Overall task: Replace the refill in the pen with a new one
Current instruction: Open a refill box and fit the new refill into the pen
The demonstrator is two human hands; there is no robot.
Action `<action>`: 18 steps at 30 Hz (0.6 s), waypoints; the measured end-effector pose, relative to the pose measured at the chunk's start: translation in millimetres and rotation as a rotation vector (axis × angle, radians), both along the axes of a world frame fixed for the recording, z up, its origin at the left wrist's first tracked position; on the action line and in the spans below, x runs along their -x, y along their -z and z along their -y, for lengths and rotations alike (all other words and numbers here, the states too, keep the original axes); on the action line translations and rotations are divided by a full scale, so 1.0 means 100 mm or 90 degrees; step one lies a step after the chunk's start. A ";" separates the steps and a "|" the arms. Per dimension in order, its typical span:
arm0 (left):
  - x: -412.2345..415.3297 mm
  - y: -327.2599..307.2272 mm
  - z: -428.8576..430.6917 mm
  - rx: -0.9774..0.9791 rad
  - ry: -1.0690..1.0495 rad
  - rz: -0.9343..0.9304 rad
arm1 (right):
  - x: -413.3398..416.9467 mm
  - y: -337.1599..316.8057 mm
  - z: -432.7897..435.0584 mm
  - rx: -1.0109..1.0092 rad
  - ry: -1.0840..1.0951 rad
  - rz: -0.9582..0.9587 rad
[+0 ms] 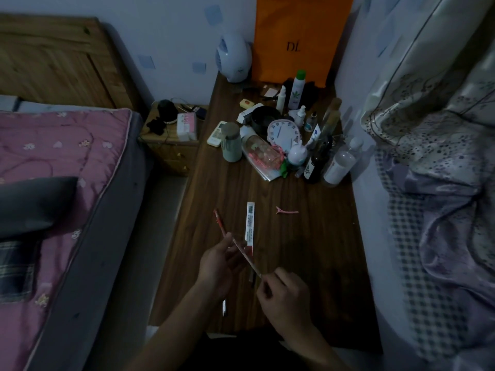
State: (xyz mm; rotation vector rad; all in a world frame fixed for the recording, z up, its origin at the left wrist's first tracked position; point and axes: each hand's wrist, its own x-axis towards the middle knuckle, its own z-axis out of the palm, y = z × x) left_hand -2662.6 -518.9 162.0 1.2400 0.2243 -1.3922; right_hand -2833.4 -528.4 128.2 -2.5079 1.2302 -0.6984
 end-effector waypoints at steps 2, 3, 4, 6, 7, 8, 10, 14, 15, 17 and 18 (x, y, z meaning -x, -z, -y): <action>0.01 -0.02 0.00 0.034 0.012 0.061 | -0.01 -0.02 -0.01 0.040 0.003 0.013; 0.02 -0.04 0.01 0.049 0.018 0.094 | -0.02 -0.03 -0.01 0.054 0.002 0.019; 0.03 -0.04 0.01 0.057 0.017 0.122 | -0.03 -0.03 -0.02 0.060 -0.001 0.023; 0.04 -0.06 0.04 0.056 -0.011 0.140 | -0.04 -0.02 -0.03 0.057 -0.010 0.019; 0.05 -0.08 0.06 0.053 -0.028 0.138 | -0.04 -0.01 -0.04 0.050 -0.018 0.014; 0.06 -0.09 0.07 0.052 -0.038 0.138 | -0.04 -0.01 -0.04 0.038 -0.031 0.012; 0.07 -0.09 0.10 0.045 -0.037 0.140 | -0.04 -0.02 -0.04 0.011 -0.068 0.018; 0.04 -0.07 0.08 -0.004 -0.004 0.184 | -0.03 -0.07 -0.04 -0.071 -0.129 0.064; 0.02 -0.06 0.08 -0.016 0.026 0.204 | -0.02 -0.09 -0.03 -0.092 -0.129 0.072; -0.01 -0.08 0.07 -0.026 0.092 0.224 | -0.01 -0.14 0.01 -0.122 -0.113 0.084; -0.03 -0.09 0.06 -0.026 0.127 0.235 | 0.00 -0.16 0.04 -0.135 -0.100 0.091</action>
